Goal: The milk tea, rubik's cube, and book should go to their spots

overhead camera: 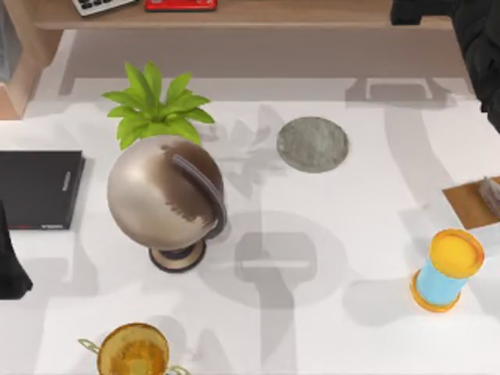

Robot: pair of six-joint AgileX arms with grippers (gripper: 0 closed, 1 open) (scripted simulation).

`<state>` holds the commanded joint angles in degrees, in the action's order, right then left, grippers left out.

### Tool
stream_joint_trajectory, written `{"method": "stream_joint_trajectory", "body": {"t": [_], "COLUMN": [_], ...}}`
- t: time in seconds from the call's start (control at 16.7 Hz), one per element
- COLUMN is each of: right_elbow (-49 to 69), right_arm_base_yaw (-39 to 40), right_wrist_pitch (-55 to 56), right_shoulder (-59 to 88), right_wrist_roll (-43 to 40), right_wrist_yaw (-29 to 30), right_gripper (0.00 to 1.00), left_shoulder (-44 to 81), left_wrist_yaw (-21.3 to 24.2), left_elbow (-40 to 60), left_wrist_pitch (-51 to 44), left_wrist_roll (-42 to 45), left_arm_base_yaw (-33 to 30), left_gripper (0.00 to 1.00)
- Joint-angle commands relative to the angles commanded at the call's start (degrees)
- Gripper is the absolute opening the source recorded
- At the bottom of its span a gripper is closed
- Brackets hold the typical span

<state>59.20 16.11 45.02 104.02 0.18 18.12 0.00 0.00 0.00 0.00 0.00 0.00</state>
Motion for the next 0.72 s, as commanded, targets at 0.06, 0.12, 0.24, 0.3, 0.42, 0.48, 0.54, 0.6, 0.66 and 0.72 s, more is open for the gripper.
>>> {"method": "stream_joint_trajectory", "body": {"t": [0.06,0.12,0.24,0.3,0.42,0.48,0.54,0.6,0.66,0.72], "right_elbow": [0.00,-0.28,0.65,2.01,6.10,8.56,11.12,13.67,16.07,18.18], "right_arm_base_yaw": [0.00,-0.30,-0.39,-0.52,-0.99,-1.31,-1.66,-2.01,-2.35,-2.67], "right_wrist_pitch": [0.00,-0.12,-0.33,-0.65,-1.70,-2.38,-3.12,-3.89,-4.65,-5.35], "right_shoulder": [0.00,-0.15,0.56,1.55,4.47,6.19,7.94,9.65,11.25,12.64], "right_wrist_roll": [0.00,0.01,0.02,0.02,0.00,-0.01,-0.03,-0.04,-0.06,-0.07], "right_wrist_yaw": [0.00,-0.09,-0.25,-0.45,-0.94,-1.22,-1.53,-1.85,-2.19,-2.48], "right_gripper": [1.00,1.00,1.00,1.00,1.00,1.00,1.00,1.00,1.00,1.00], "left_shoulder": [0.00,0.00,0.00,0.00,0.00,0.00,0.00,0.00,0.00,0.00], "left_wrist_yaw": [0.00,0.00,0.00,0.00,0.00,0.00,0.00,0.00,0.00,0.00], "left_elbow": [0.00,0.00,0.00,0.00,0.00,0.00,0.00,0.00,0.00,0.00], "left_wrist_pitch": [0.00,0.00,0.00,0.00,0.00,0.00,0.00,0.00,0.00,0.00], "left_wrist_roll": [0.00,0.00,0.00,0.00,0.00,0.00,0.00,0.00,0.00,0.00], "left_arm_base_yaw": [0.00,0.00,0.00,0.00,0.00,0.00,0.00,0.00,0.00,0.00], "left_gripper": [1.00,1.00,1.00,1.00,1.00,1.00,1.00,1.00,1.00,1.00]}}
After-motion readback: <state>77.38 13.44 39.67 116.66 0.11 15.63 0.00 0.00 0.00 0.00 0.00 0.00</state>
